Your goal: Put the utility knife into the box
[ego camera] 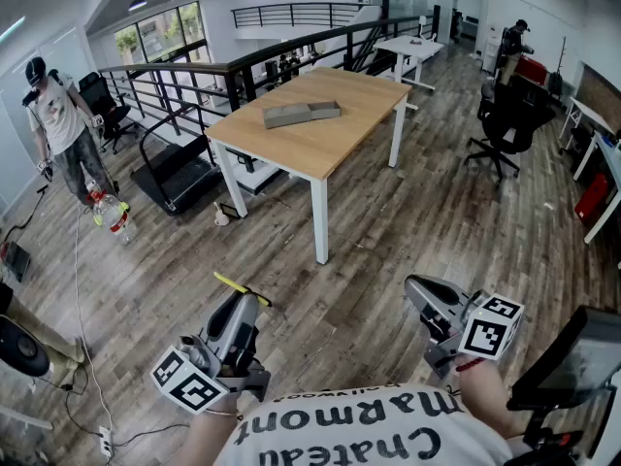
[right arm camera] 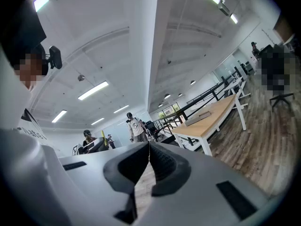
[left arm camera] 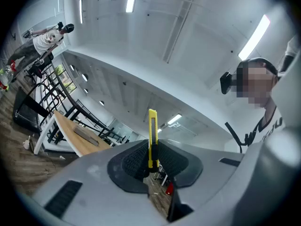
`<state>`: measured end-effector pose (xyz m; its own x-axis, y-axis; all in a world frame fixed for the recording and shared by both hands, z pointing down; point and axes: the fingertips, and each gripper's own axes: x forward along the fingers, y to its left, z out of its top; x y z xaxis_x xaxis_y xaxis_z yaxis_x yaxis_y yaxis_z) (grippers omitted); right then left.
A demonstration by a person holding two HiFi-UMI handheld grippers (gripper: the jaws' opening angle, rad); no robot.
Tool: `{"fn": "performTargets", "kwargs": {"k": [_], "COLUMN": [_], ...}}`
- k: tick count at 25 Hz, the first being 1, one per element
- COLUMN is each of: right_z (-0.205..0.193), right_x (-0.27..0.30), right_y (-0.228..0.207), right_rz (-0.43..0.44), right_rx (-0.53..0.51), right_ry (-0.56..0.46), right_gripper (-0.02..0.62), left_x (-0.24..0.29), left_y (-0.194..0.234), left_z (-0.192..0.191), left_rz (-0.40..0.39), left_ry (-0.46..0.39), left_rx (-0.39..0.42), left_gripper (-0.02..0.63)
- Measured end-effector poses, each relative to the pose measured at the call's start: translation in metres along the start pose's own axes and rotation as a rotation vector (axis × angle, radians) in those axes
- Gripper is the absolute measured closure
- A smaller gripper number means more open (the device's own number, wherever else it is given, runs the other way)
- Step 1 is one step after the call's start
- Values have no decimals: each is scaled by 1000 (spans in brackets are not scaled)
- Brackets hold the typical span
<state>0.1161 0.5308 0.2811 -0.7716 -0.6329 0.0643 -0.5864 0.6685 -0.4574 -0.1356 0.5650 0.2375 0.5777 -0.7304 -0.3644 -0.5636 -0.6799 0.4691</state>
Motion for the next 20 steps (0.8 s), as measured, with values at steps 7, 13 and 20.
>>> {"fn": "performTargets", "kwargs": {"k": [7, 13, 20], "right_z": [-7, 1, 6], "right_x": [0, -1, -10], "right_y": [-2, -3, 3], "right_rz": [-11, -5, 36], "right_rx": [-39, 2, 58], "right_ry": [35, -10, -92], "right_gripper": [584, 584, 584], "left_x": [-2, 0, 6], "left_y": [2, 8, 6], "left_z": [-4, -5, -13], "left_rz": [12, 7, -27], "left_ry": [5, 1, 18], "left_rx": [-19, -31, -55], "left_gripper": [545, 545, 545]}}
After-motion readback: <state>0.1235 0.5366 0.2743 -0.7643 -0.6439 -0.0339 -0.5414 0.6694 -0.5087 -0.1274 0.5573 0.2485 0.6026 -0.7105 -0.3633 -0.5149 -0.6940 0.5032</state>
